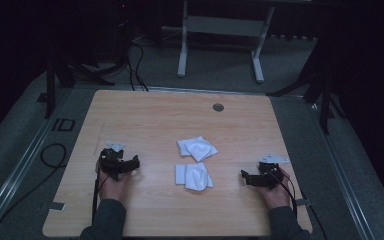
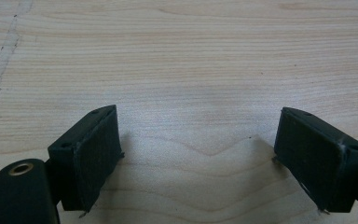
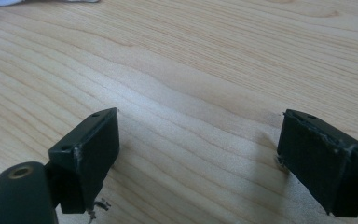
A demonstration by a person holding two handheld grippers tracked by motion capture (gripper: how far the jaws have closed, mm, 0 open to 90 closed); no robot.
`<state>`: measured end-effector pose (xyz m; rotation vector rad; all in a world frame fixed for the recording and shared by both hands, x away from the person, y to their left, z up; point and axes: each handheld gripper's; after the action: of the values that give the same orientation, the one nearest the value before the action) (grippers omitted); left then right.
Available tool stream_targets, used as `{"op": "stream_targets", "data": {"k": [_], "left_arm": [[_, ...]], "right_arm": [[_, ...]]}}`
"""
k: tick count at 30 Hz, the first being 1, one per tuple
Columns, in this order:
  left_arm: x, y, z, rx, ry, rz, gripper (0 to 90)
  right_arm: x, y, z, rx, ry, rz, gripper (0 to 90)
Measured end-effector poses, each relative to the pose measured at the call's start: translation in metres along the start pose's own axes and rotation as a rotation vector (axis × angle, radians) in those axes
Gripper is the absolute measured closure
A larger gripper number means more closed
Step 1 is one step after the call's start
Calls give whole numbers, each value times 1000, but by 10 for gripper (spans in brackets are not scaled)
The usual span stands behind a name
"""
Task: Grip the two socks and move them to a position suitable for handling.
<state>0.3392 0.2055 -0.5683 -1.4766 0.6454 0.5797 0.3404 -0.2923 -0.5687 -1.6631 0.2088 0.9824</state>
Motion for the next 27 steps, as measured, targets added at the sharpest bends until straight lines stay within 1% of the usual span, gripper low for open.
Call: {"op": "stream_targets", "data": {"k": [9,13,18,19,21,23,26,27], "left_arm": [[0,0,0,1,0,1,143],[0,0,0,1,0,1,143],[0,0,0,1,1,1,143],[0,0,0,1,1,1,143],[0,0,0,1,1,1,143],[0,0,0,1,1,1,143],[0,0,0,4,4,0,143],[0,0,0,5,5,0,143]], "right_arm": [[0,0,0,-1,0,-2,133],[0,0,2,8,7,-2,134],[-1,-1,3,1,1,15,137],[-2,-1,3,0,1,20,147],[-3,-2,5,-1,-4,25,206],[-5,-2,7,-4,-7,27,235],[-8,-2,11,1,-39,24,277],[-10,-2,13,-12,-38,18,289]]}}
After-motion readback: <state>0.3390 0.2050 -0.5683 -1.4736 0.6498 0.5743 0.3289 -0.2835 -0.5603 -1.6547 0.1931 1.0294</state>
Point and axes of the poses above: each handheld gripper's, and its own axes: x roughly forward along the jaws, y roughly out of its underside, z roughly to its left, and after that the axes turned 1 degree about -x, right-handed
